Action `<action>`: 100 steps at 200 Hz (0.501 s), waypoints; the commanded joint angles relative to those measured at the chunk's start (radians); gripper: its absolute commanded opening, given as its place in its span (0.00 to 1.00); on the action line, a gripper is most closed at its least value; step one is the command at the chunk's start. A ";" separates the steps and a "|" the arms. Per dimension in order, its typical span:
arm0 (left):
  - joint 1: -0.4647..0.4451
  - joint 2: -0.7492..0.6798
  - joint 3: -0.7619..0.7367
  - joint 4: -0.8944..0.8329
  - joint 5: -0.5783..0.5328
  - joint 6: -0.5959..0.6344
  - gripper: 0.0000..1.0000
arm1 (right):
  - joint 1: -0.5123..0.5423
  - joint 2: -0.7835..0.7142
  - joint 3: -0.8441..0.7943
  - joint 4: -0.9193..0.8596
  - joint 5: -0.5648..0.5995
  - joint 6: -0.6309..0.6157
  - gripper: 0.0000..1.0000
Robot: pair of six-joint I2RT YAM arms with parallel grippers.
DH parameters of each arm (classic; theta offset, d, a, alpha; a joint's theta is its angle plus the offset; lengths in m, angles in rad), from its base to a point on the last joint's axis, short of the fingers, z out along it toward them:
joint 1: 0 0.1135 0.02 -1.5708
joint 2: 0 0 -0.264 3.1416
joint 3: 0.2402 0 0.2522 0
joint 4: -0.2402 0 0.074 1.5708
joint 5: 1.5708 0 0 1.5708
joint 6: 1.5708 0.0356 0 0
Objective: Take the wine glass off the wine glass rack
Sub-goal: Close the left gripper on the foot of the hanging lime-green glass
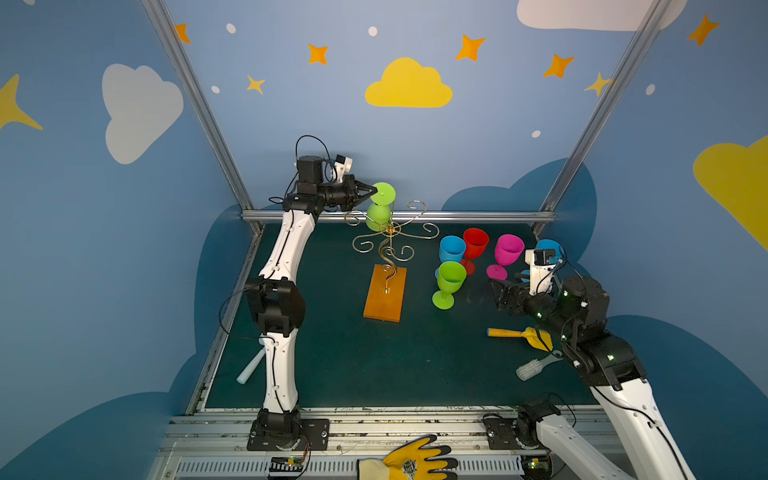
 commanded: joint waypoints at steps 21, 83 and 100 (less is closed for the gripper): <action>-0.010 -0.011 0.023 0.070 -0.006 -0.022 0.03 | -0.003 -0.010 0.021 -0.004 -0.001 0.008 0.82; -0.024 -0.017 0.037 0.001 0.025 0.031 0.03 | -0.003 -0.008 0.022 -0.001 -0.001 0.008 0.82; -0.027 -0.029 0.035 -0.041 0.027 0.068 0.03 | -0.003 -0.010 0.022 -0.003 -0.001 0.008 0.82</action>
